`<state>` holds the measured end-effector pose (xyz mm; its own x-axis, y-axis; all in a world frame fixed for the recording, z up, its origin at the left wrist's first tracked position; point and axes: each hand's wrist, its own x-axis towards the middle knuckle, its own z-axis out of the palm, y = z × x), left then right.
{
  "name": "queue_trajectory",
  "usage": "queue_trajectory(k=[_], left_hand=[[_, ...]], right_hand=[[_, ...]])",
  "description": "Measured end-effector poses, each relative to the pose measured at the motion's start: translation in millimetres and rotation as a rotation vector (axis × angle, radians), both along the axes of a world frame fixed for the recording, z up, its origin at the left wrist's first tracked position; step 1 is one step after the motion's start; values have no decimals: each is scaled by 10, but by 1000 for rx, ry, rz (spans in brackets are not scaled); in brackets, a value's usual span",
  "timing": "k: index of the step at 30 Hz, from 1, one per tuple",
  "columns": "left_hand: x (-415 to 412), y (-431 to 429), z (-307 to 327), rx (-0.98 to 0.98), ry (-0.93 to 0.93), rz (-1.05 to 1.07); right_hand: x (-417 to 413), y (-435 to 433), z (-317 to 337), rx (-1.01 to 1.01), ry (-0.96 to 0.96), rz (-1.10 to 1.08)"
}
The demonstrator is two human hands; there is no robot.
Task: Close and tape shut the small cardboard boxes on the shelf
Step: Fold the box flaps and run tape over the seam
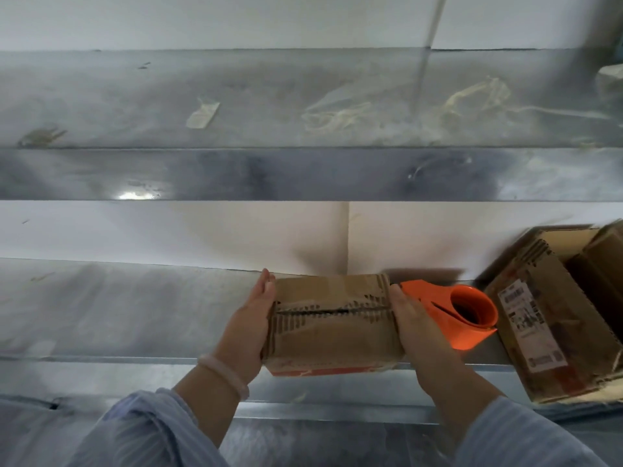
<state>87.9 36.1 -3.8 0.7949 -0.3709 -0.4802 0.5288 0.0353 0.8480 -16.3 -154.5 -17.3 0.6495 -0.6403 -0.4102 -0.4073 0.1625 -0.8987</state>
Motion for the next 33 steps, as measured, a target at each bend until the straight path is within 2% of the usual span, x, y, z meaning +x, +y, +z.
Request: queue_trajectory(k=[3,9,14,16,19,20,22,28,33], left_hand=[[1,-28,-30,53,-30,-118],[150,-38,-142,61,29,-115],[234,15,-141,23,113,-142],[224,-6,-77,185,-45,-187],[240,-49,-40,549,-442,-186],[240,-66,-36,612,-493,-191],[175,-140,-27,673,-496,-213],[37,-193,-163,683,-580,-123],[52,-191,-158,683,-596,-136]], right_hand=[[47,44,-4,-29,85,109],[134,-53,38,-151,280,239],[196,-84,105,-237,318,223],[216,-102,111,-251,292,221],[248,-70,138,-324,323,299],[268,-39,134,-361,325,314],[297,81,137,-380,316,305],[291,285,45,-524,331,171],[281,243,57,-507,313,157]])
